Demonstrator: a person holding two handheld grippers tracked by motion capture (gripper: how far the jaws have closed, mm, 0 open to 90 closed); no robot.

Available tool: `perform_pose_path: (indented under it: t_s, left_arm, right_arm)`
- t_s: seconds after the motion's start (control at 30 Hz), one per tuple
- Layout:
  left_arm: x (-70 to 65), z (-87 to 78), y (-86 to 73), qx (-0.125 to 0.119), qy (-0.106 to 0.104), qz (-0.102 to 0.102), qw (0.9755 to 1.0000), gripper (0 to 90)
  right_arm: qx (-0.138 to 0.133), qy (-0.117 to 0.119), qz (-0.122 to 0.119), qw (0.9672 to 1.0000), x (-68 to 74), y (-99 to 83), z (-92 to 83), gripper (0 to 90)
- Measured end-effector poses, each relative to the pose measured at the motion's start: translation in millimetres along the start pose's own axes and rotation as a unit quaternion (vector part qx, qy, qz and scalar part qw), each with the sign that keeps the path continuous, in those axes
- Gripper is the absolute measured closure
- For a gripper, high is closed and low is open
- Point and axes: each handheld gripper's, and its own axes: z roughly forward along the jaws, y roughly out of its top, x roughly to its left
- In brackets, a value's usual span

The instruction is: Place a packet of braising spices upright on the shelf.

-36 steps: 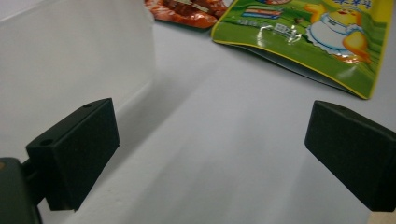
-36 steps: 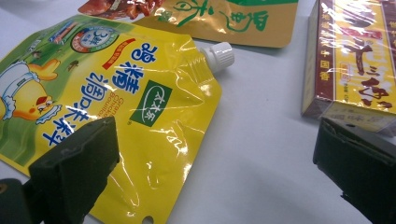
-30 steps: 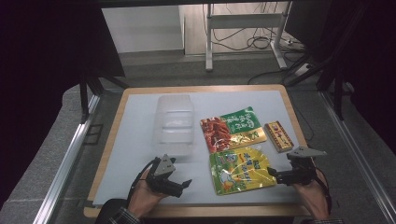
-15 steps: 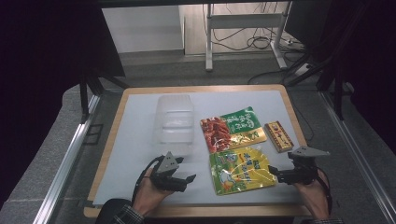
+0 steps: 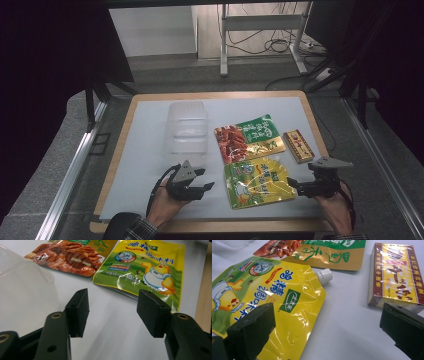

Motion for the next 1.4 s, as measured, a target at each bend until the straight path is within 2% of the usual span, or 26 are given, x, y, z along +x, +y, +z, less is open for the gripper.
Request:
perform_pose_path:
  t_s: [0.3, 0.67, 0.8, 0.97, 1.13, 1.2, 1.27, 1.3, 1.37, 1.4]
  left_arm:
    - [-7.3, 14.5, 10.4, 0.001, -0.015, 0.014, 0.9998, 54.7]
    - [-14.3, 40.6, 27.2, -0.004, -0.043, 0.039, 0.9983, 74.2]
    - [-15.7, 54.6, 31.3, 0.002, -0.049, 0.051, 0.9975, 82.2]
    - [-18.9, 66.4, 33.3, 0.01, -0.058, 0.062, 0.9963, 86.8]
    - [-20.8, 75.4, 34.4, 0.017, -0.058, 0.069, 0.9958, 88.7]
    - [-21.0, 81.1, 33.5, 0.031, -0.051, 0.082, 0.9948, 89.2]
    - [-20.7, 83.5, 31.6, 0.033, -0.05, 0.082, 0.9948, 89.9]
    - [-20.0, 84.2, 32.0, 0.038, -0.053, 0.071, 0.9953, 89.9]
    - [-21.1, 84.7, 31.8, 0.039, -0.05, 0.076, 0.9951, 90.0]
    - [-24.6, 85.8, 30.0, 0.041, -0.038, 0.091, 0.9943, 90.0]
  right_arm:
    - [-0.002, 0.003, 0.0, 1.0, -0.4, -0.2, 0.8, 0.0]
    - [-0.013, 0.006, 0.001, 0.9999, -0.8, 0.2, -0.5, 0.0]
    - [-0.016, 0.006, 0.005, 0.9998, -1.5, 0.0, -0.3, 0.0]
    - [-0.014, 0.012, 0.007, 0.9998, -1.5, -0.5, 1.6, 0.0]
    - [-0.011, 0.014, 0.006, 0.9998, -0.8, -0.6, 2.8, 0.0]
    - [-0.012, 0.016, 0.005, 0.9998, -0.7, -0.5, 2.9, 0.0]
    - [-0.014, 0.019, 0.005, 0.9997, -0.6, -0.6, 3.6, 0.0]
    - [-0.014, 0.02, 0.005, 0.9997, -0.5, -0.6, 3.9, 0.0]
    - [-0.014, 0.021, 0.006, 0.9997, -0.2, -0.6, 4.0, 0.0]
    - [-0.011, 0.023, 0.005, 0.9997, 0.6, -0.3, 4.2, 0.0]
